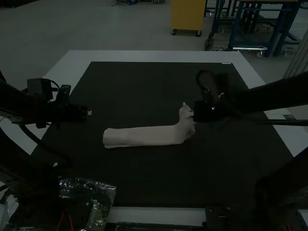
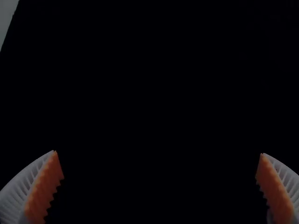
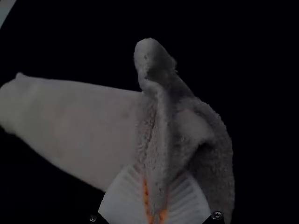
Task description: Fold the towel.
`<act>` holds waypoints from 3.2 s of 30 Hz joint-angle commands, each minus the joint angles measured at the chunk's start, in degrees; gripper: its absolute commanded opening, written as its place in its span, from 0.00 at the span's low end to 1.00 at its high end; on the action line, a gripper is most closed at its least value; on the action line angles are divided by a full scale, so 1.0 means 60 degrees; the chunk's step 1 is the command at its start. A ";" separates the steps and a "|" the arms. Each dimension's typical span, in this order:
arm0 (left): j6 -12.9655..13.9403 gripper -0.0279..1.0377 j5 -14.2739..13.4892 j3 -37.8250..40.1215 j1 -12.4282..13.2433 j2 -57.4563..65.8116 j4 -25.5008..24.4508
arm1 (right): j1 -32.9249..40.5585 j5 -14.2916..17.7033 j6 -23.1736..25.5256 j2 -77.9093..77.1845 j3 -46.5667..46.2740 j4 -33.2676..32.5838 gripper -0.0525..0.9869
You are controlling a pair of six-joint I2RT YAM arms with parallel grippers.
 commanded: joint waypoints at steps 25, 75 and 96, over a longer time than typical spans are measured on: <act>-0.0127 0.94 0.0012 -0.0466 0.0090 -0.0250 0.1121 | 0.4291 0.0056 0.1187 0.3655 0.3048 0.1841 0.03; -0.0596 0.94 -0.1043 -0.0788 0.0910 -0.0250 0.2820 | 0.4467 -0.0969 0.1392 0.3963 0.3048 0.4185 0.02; -0.0611 0.94 -0.0867 -0.0847 0.0925 -0.0470 0.2571 | 0.3896 -0.0998 0.1099 0.5823 0.3004 0.5708 0.02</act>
